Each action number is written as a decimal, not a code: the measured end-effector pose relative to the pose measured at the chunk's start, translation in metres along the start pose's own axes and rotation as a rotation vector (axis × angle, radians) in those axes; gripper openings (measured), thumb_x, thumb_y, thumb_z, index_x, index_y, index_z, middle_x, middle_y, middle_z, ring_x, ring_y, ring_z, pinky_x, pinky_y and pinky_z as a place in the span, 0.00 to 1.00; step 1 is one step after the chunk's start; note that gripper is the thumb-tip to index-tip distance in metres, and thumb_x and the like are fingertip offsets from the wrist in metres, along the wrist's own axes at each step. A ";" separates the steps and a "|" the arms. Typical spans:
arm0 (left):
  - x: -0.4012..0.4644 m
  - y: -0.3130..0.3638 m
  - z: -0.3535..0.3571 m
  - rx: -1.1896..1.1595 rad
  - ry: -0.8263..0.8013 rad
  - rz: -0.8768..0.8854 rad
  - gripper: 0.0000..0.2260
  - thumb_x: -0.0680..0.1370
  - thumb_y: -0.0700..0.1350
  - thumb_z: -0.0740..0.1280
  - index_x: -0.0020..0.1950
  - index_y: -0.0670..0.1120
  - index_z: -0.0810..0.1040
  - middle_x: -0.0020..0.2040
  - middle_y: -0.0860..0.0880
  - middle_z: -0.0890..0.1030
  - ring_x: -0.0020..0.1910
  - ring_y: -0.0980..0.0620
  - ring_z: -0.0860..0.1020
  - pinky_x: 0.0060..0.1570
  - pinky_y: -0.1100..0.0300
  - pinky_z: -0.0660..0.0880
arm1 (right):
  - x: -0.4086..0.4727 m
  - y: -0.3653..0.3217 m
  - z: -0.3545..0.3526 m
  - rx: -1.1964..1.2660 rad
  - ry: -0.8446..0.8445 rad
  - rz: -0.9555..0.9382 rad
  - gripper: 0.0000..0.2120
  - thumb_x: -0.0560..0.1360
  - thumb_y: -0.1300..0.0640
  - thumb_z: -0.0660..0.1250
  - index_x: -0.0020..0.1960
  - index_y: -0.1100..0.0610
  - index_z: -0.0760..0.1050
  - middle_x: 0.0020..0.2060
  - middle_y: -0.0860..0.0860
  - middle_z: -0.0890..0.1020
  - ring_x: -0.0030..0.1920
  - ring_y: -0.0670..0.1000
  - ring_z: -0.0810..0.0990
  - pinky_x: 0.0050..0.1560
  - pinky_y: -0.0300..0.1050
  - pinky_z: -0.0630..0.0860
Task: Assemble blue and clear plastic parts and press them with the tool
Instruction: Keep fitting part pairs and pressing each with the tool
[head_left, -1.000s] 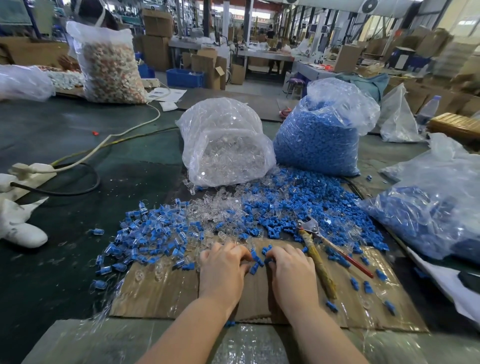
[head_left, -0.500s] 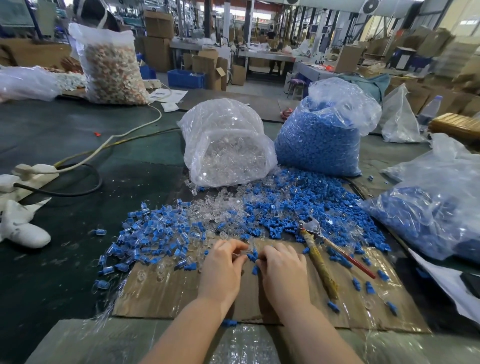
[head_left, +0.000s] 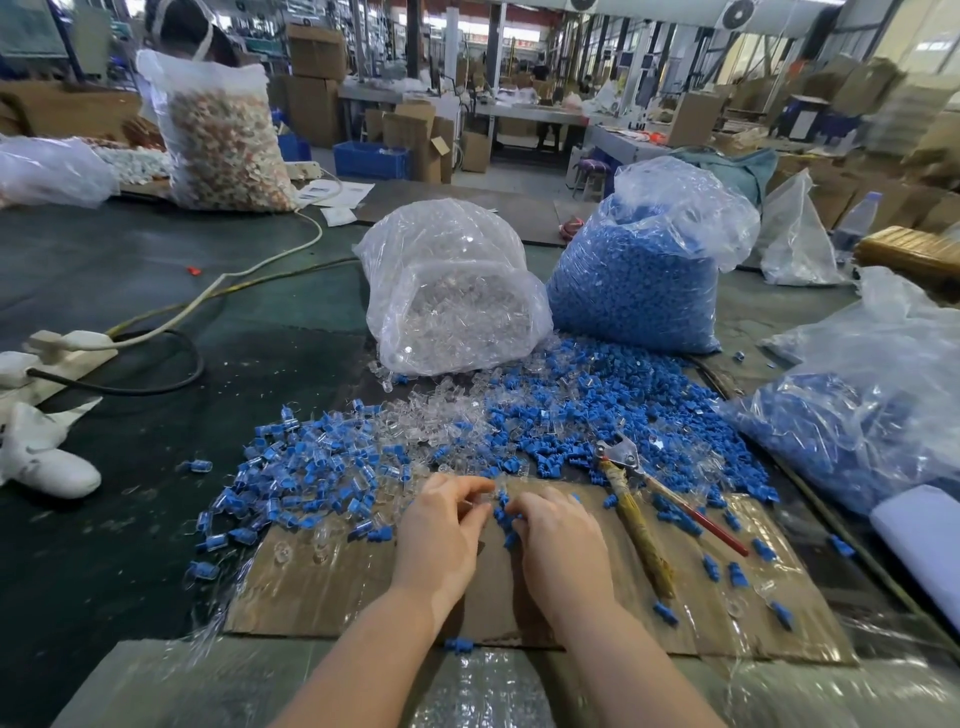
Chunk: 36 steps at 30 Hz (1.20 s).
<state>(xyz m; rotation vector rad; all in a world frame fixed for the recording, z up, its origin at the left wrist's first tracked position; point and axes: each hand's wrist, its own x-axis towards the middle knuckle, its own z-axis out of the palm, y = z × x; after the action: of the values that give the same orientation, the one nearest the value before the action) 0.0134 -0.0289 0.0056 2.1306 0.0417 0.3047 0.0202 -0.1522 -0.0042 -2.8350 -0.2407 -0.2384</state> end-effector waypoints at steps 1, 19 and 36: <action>0.000 0.000 0.001 -0.010 0.000 0.001 0.10 0.76 0.43 0.66 0.57 0.49 0.79 0.47 0.58 0.73 0.43 0.65 0.74 0.43 0.75 0.71 | -0.001 0.001 0.000 0.012 0.016 0.000 0.11 0.78 0.59 0.57 0.57 0.49 0.72 0.55 0.46 0.75 0.58 0.49 0.72 0.58 0.42 0.68; 0.003 0.007 -0.002 -0.044 -0.047 -0.117 0.07 0.75 0.41 0.68 0.42 0.52 0.74 0.44 0.57 0.73 0.43 0.60 0.75 0.48 0.67 0.73 | -0.007 0.011 0.000 0.042 0.024 -0.020 0.04 0.77 0.59 0.62 0.49 0.54 0.75 0.51 0.48 0.74 0.48 0.49 0.75 0.50 0.41 0.71; -0.010 0.016 0.004 -0.196 -0.068 -0.209 0.06 0.74 0.40 0.69 0.40 0.50 0.76 0.36 0.53 0.80 0.35 0.58 0.78 0.34 0.72 0.72 | -0.012 0.018 -0.003 0.084 0.123 0.120 0.07 0.78 0.58 0.59 0.51 0.51 0.75 0.46 0.45 0.76 0.49 0.46 0.72 0.45 0.35 0.63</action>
<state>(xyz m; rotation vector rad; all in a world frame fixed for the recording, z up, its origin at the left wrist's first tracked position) 0.0031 -0.0425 0.0142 1.9213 0.1865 0.1073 0.0117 -0.1714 -0.0080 -2.7269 -0.0534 -0.3666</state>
